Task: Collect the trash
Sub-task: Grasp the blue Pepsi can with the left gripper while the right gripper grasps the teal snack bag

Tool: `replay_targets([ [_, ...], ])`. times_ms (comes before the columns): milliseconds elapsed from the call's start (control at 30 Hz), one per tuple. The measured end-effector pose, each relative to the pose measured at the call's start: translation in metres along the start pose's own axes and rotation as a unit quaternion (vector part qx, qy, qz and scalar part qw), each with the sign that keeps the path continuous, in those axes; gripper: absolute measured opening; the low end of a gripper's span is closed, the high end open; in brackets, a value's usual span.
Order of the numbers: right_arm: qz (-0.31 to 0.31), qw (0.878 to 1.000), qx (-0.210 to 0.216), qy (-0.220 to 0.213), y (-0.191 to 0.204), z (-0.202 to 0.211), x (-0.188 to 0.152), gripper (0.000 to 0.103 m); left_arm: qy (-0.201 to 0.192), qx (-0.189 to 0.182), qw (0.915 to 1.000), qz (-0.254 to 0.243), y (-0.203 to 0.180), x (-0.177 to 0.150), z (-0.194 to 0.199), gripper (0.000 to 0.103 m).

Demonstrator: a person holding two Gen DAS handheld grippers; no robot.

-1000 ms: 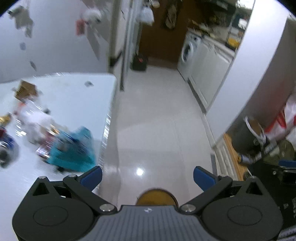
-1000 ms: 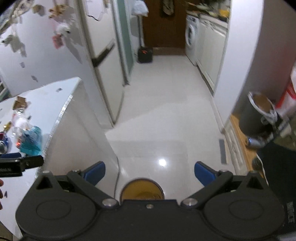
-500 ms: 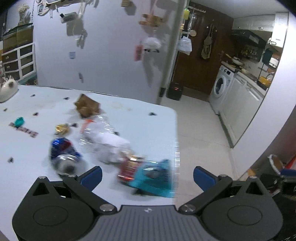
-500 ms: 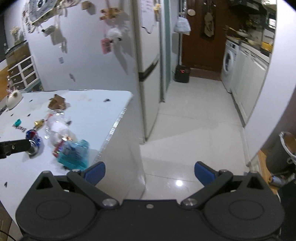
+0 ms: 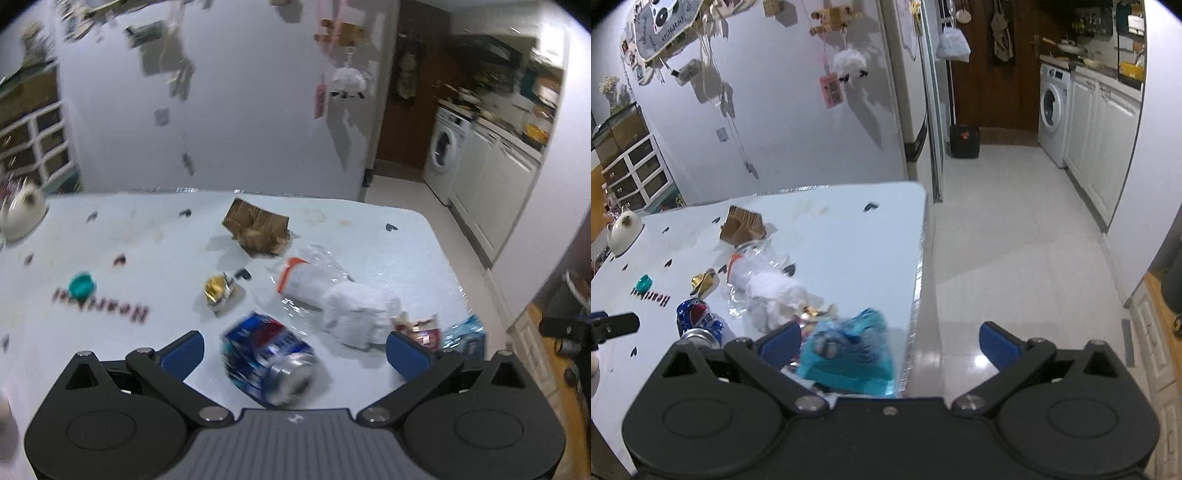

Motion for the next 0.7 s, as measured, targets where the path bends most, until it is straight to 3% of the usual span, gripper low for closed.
replay_targets([
  [167,-0.008,1.000,-0.004,0.018,0.021,-0.019,-0.007,0.103,0.025,-0.047,0.9968,-0.059,0.020,0.013,-0.030,0.103],
  [333,-0.002,1.000,-0.007,0.028,0.030,-0.031,-0.003,0.103,0.073,-0.076,0.9802,-0.168,0.017,0.025,-0.070,0.103],
  [533,0.004,0.999,0.000,0.038,0.033,-0.040,0.006,0.103,0.145,-0.104,0.9417,-0.285,0.010,0.028,-0.111,0.103],
  [700,-0.008,0.998,-0.009,0.055,0.031,-0.056,0.011,0.103,0.202,-0.116,0.9069,-0.351,0.008,0.018,-0.136,0.103],
])
Point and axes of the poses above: each gripper's, at about its wrist camera, not at the fingertips, and z roughly against the way its jaws point, y to its left, x to its top, the point moved 9 cm from there along -z, roughly the way its jaws point, and after that the axes turned 14 degrees about y, right-handed, at the moved point
